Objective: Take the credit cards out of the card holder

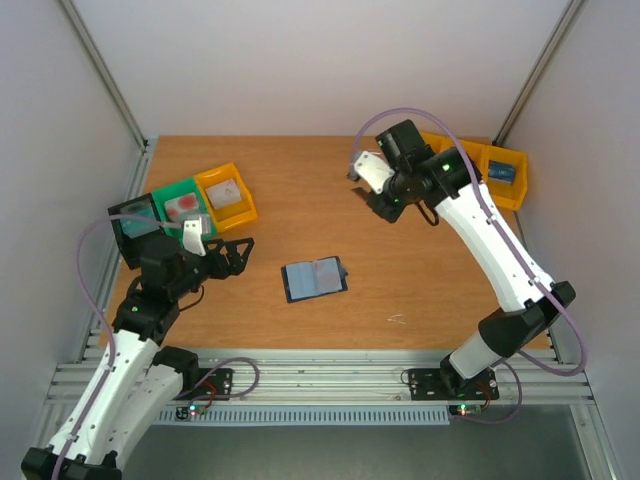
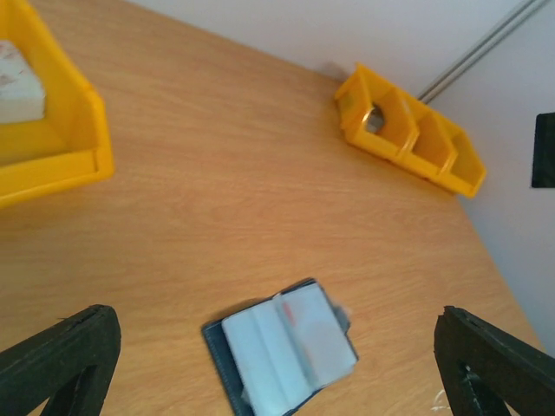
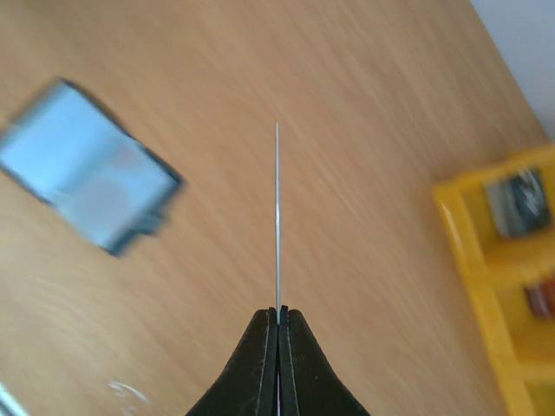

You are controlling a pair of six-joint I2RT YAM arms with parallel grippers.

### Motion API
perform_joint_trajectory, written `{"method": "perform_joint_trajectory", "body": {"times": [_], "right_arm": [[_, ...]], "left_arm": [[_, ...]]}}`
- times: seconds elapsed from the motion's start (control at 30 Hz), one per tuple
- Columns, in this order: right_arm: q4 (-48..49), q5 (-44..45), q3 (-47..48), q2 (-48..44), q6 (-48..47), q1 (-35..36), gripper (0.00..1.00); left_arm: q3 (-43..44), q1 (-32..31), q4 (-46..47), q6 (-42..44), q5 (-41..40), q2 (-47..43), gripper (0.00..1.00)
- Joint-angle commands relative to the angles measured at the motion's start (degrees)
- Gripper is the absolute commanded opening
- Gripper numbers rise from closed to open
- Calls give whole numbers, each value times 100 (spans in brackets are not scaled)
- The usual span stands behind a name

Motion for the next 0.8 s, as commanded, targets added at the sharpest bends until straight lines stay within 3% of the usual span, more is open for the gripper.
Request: {"method": "perform_joint_trajectory", "body": {"times": [0.0, 0.23, 0.47, 0.57, 0.67, 0.77], "right_arm": [[-41, 1186, -202, 280, -592, -870, 1], [925, 1526, -182, 1072, -934, -2300, 1], [2703, 1292, 358, 2091, -1400, -2917, 1], [2847, 1233, 1312, 2945, -1652, -2951, 1], [2292, 856, 2664, 3814, -1675, -2952, 1], [2659, 847, 2880, 4163, -1922, -2952, 1]], "left_arm": [[-280, 74, -109, 84, -357, -73, 99], [-452, 202, -66, 183, -410, 111, 99], [-272, 291, 190, 660, -429, 628, 99], [-239, 399, 354, 707, -379, 875, 99], [-121, 541, 454, 692, -303, 1077, 99], [18, 691, 488, 684, -304, 1271, 99]]}}
